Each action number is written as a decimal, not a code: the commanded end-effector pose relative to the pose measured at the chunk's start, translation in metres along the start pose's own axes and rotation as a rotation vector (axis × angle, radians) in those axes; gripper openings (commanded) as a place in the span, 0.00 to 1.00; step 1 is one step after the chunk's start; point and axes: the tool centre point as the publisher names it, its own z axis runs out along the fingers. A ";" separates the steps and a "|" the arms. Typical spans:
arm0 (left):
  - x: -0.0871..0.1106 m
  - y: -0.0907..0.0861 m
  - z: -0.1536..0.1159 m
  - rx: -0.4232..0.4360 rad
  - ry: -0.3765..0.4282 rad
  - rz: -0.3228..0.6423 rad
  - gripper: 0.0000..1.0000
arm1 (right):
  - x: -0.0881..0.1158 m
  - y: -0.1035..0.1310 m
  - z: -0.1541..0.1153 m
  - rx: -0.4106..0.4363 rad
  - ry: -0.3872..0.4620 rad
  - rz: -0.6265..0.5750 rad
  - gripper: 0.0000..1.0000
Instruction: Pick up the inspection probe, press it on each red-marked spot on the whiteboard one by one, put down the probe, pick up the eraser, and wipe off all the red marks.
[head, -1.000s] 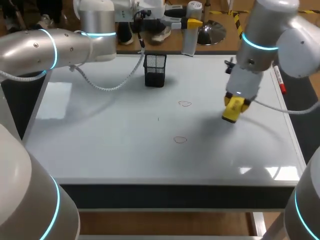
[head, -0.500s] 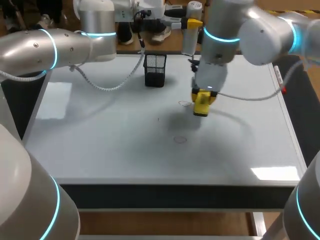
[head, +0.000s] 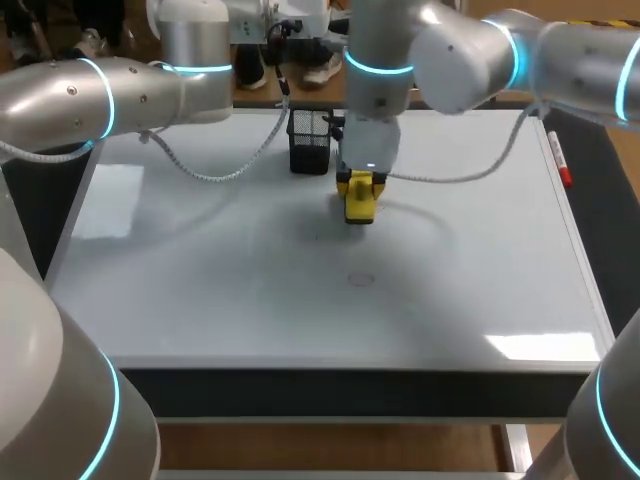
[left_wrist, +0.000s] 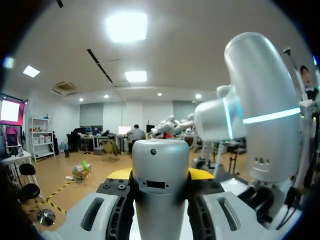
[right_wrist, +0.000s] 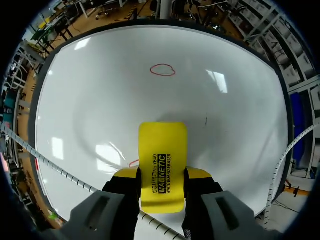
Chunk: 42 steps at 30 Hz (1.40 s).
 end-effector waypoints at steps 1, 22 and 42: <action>-0.001 -0.001 0.000 -0.001 0.003 -0.001 0.00 | -0.007 -0.009 0.004 -0.014 0.097 -0.005 0.00; -0.001 -0.001 0.000 -0.001 0.003 -0.001 0.00 | 0.006 -0.010 0.020 -0.010 0.058 0.024 0.00; -0.001 -0.001 0.000 -0.001 0.003 -0.001 0.00 | 0.048 -0.005 0.027 -0.031 0.040 0.127 0.00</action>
